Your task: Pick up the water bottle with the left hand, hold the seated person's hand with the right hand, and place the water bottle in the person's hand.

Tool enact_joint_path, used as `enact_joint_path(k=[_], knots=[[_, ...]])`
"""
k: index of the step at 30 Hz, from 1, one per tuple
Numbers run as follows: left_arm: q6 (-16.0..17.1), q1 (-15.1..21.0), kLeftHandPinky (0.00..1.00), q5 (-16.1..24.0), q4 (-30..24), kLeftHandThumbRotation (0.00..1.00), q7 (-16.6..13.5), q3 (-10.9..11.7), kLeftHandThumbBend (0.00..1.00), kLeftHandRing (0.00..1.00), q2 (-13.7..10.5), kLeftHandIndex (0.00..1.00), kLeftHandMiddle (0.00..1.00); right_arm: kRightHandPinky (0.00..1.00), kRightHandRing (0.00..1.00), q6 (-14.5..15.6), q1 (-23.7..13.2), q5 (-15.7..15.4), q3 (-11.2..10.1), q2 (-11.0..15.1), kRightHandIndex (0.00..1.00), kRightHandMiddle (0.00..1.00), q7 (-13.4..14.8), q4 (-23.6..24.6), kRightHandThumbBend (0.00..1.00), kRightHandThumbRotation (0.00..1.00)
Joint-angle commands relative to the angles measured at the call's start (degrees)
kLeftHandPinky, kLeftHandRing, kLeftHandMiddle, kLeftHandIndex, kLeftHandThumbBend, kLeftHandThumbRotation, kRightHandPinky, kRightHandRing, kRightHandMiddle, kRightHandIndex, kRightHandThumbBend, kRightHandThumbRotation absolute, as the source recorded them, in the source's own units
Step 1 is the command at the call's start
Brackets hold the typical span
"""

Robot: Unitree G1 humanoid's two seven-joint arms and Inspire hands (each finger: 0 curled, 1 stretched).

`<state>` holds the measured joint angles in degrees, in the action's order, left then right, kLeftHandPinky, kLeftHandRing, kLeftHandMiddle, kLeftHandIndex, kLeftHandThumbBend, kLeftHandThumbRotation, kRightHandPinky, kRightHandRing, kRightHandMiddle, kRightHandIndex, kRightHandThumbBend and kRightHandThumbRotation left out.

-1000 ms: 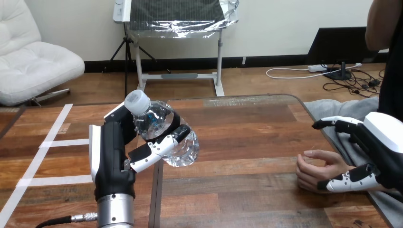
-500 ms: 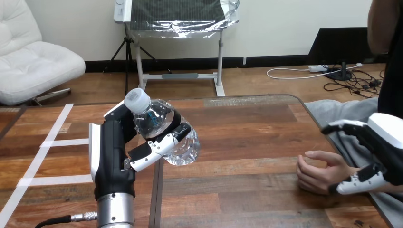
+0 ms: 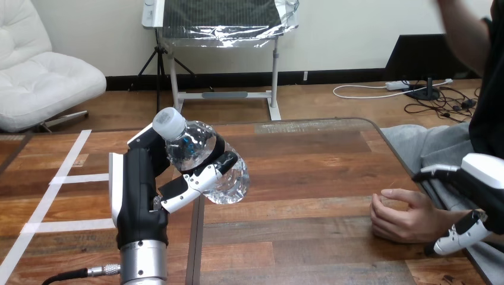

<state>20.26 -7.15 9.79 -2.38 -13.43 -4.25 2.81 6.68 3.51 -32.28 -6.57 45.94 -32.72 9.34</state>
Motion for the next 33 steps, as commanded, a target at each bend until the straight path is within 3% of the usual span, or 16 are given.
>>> enact_joint_path(k=[1,22,33], knots=[[0.7,1.1,0.37,0.0,-4.2,0.00,-0.2,-0.9,0.66,0.41,2.0,0.49,0.45,0.83,0.91,-0.4,-5.2,-1.3,1.9,2.9,0.87,0.92,-0.2,-2.3,0.81,0.00],[1.3,0.8,0.37,-1.9,-4.8,0.00,0.7,-0.6,0.64,0.40,1.6,0.49,0.44,0.84,0.92,-0.3,-11.1,-5.3,7.9,4.5,0.87,0.92,-2.1,-10.3,0.78,0.00],[2.2,1.2,0.37,-2.0,-4.1,0.00,1.1,-0.2,0.63,0.40,1.1,0.49,0.44,0.82,0.89,-2.3,-14.3,-7.5,11.2,4.5,0.86,0.90,-1.4,-15.3,0.78,0.00]])
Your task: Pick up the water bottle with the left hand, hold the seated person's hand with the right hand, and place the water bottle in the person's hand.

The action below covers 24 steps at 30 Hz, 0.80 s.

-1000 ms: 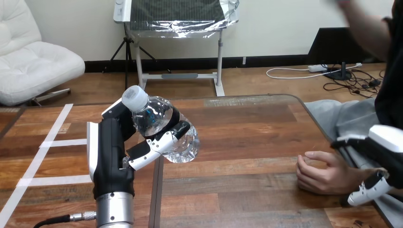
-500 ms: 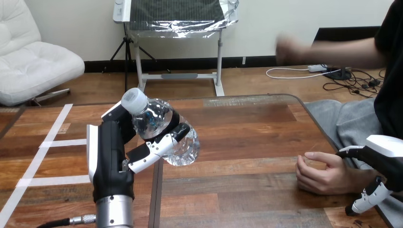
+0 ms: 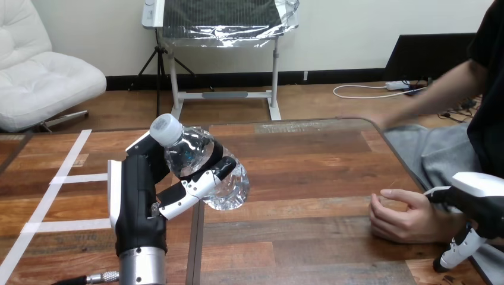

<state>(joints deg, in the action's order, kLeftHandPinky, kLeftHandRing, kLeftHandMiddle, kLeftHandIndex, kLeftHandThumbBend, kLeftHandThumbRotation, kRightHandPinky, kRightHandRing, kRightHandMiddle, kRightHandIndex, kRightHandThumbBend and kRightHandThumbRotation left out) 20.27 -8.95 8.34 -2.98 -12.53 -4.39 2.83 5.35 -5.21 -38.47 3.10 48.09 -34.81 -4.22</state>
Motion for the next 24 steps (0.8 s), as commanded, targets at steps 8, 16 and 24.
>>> enact_joint_path(k=[8,16,24], knots=[[1.7,2.8,0.38,-0.1,-4.0,0.00,0.1,-0.1,0.63,0.40,1.2,0.49,0.44,0.81,0.88,-1.8,-7.7,-3.4,4.0,2.2,0.86,0.89,1.6,-5.4,0.78,0.00],[1.6,2.6,0.38,0.0,-4.3,0.00,0.0,-0.2,0.64,0.40,1.3,0.49,0.44,0.82,0.88,-2.9,-10.0,-5.2,6.3,1.9,0.85,0.89,2.4,-9.4,0.78,0.00],[0.7,2.3,0.37,-0.1,-5.1,0.00,0.0,-0.3,0.64,0.40,1.6,0.48,0.44,0.82,0.88,-3.6,-11.9,-7.2,8.5,1.4,0.85,0.89,3.4,-12.9,0.77,0.00]])
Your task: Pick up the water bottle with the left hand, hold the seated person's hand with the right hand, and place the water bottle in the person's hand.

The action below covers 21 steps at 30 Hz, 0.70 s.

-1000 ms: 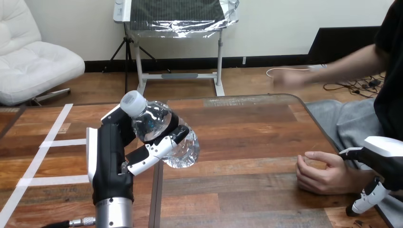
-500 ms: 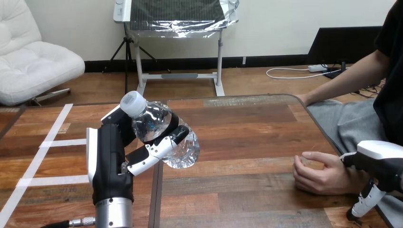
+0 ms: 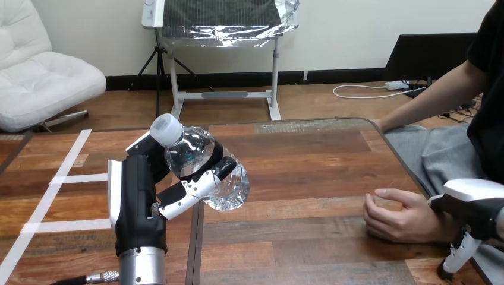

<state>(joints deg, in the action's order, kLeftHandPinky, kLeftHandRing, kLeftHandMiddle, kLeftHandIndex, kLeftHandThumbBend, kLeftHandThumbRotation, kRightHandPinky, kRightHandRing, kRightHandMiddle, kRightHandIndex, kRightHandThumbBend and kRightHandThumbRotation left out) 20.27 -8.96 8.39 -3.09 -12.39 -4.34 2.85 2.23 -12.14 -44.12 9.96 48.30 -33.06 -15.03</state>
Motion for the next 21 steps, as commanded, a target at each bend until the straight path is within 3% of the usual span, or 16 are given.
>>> enact_joint_path(k=[1,12,21], knots=[[0.7,2.3,0.37,-0.1,-5.0,0.00,-0.1,-0.3,0.64,0.40,1.6,0.48,0.44,0.83,0.88,-0.5,-5.2,-1.7,1.8,1.1,0.85,0.89,1.7,-2.4,0.76,0.01],[0.9,2.2,0.38,-0.3,-5.1,0.00,0.0,-0.2,0.63,0.40,1.4,0.48,0.44,0.81,0.86,-1.5,-8.0,-4.6,5.1,0.6,0.85,0.87,3.8,-7.8,0.76,0.04],[0.1,1.9,0.37,-0.2,-5.6,0.00,-0.1,-0.3,0.64,0.40,1.6,0.48,0.44,0.78,0.85,-1.4,-10.9,-5.2,7.4,-0.2,0.84,0.86,5.4,-13.3,0.76,0.02]])
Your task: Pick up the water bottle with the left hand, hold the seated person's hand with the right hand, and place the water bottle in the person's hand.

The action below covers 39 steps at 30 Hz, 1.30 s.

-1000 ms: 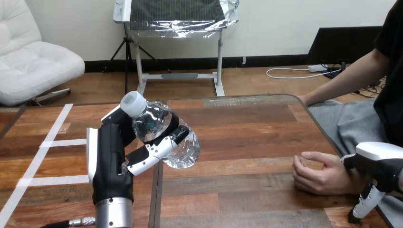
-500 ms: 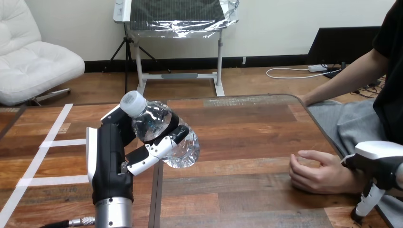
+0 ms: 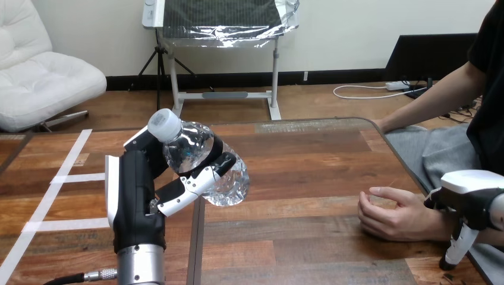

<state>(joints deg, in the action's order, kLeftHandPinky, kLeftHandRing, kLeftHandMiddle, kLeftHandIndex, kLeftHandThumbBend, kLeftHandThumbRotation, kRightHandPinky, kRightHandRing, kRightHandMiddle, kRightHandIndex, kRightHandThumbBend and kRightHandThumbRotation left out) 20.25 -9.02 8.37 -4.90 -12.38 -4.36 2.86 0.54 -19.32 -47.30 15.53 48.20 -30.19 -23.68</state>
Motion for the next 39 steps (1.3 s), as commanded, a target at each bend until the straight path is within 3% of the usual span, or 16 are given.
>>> enact_joint_path(k=[1,10,16,23,30,39], knots=[[0.1,1.9,0.37,-0.2,-3.9,0.00,-0.1,-0.3,0.65,0.40,1.6,0.48,0.44,0.78,0.84,0.3,-3.9,-2.0,2.0,-0.1,0.84,0.86,2.7,-5.0,0.76,0.02],[-0.5,1.7,0.36,0.4,-4.4,0.00,-0.3,-0.3,0.65,0.40,1.5,0.48,0.44,0.78,0.85,1.0,-6.1,-2.8,4.1,-0.4,0.84,0.87,3.9,-8.5,0.74,0.01],[-0.5,1.6,0.37,0.1,-4.5,0.00,-0.2,-0.3,0.65,0.40,1.5,0.48,0.45,0.78,0.84,1.7,-6.6,-2.6,4.3,-0.6,0.84,0.87,4.1,-9.5,0.72,0.00],[-0.4,1.6,0.37,0.0,-4.5,0.00,-0.2,-0.3,0.65,0.41,1.5,0.48,0.45,0.77,0.83,0.4,-7.3,-2.0,4.4,-0.8,0.84,0.86,6.3,-12.1,0.72,0.00],[-0.1,1.7,0.37,0.1,-4.3,0.00,-0.3,-0.2,0.65,0.40,1.5,0.48,0.45,0.68,0.80,-0.3,-7.8,-1.4,4.4,-0.9,0.83,0.85,7.0,-13.5,0.73,0.00],[-0.3,1.7,0.37,0.5,-4.5,0.00,-0.4,-0.1,0.65,0.40,1.4,0.48,0.44,0.66,0.79,-0.4,-7.8,-1.8,4.8,-1.1,0.83,0.85,7.5,-13.5,0.73,0.00]])
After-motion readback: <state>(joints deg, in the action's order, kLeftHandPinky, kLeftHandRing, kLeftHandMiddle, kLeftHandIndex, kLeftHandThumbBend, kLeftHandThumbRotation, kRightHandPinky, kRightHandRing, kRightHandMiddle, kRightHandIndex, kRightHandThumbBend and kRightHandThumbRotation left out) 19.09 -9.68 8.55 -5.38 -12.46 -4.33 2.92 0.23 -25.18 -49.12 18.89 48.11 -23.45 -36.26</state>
